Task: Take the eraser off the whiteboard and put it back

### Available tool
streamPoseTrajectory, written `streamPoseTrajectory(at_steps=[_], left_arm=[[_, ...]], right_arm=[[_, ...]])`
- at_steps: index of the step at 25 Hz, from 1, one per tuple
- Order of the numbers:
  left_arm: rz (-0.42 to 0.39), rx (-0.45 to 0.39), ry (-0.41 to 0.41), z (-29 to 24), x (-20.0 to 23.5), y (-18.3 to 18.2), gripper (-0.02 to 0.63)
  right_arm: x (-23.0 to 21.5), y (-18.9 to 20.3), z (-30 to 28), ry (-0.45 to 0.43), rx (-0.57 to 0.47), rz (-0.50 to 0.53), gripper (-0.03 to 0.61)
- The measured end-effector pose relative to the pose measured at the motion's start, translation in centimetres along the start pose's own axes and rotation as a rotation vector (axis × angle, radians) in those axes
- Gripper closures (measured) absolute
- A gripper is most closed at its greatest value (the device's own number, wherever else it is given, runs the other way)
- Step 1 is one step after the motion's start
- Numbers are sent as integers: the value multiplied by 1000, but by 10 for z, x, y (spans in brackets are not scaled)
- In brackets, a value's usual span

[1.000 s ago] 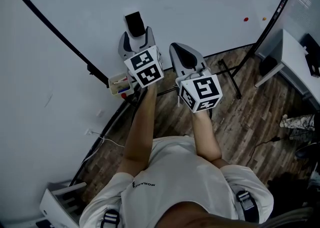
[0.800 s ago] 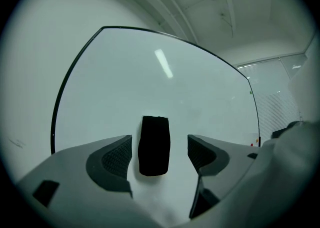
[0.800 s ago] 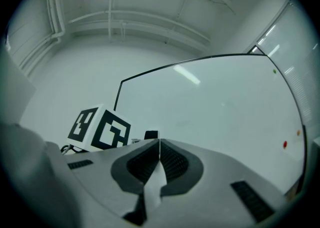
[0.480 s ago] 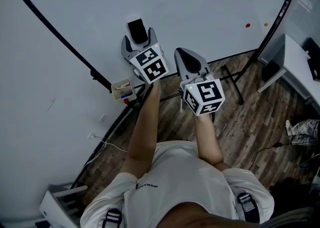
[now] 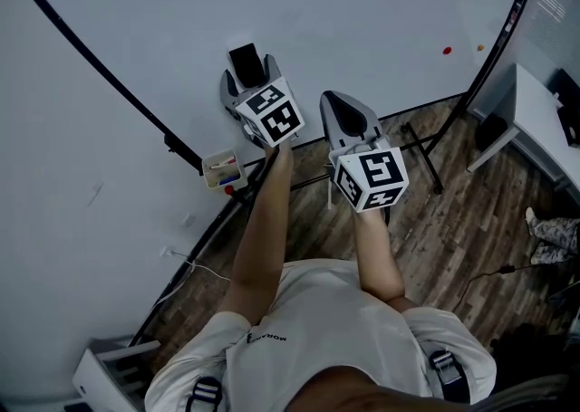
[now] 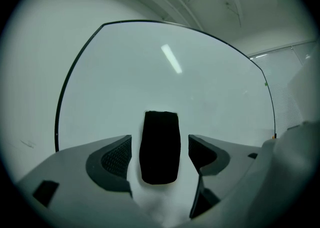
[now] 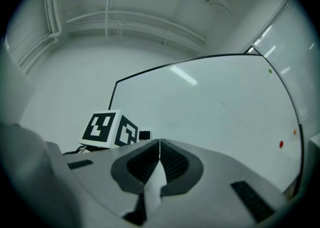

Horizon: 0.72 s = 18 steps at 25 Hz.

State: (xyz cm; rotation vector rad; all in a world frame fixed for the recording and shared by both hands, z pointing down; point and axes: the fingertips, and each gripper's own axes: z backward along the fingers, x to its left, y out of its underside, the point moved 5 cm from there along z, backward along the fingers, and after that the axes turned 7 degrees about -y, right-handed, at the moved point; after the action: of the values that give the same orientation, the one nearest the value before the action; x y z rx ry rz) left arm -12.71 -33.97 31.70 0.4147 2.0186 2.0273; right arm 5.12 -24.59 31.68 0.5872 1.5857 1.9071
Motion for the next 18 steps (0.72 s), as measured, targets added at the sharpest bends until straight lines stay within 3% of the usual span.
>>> streamPoseTrajectory(at_steps=[8,18], left_arm=[[-2,14,-21,-3,1,3,268],[-32,7,-18,-6,1,5,339]], right_arm=[[-5,0,4,12,3,-3,565],[-5,4,3,9,30,0,565]])
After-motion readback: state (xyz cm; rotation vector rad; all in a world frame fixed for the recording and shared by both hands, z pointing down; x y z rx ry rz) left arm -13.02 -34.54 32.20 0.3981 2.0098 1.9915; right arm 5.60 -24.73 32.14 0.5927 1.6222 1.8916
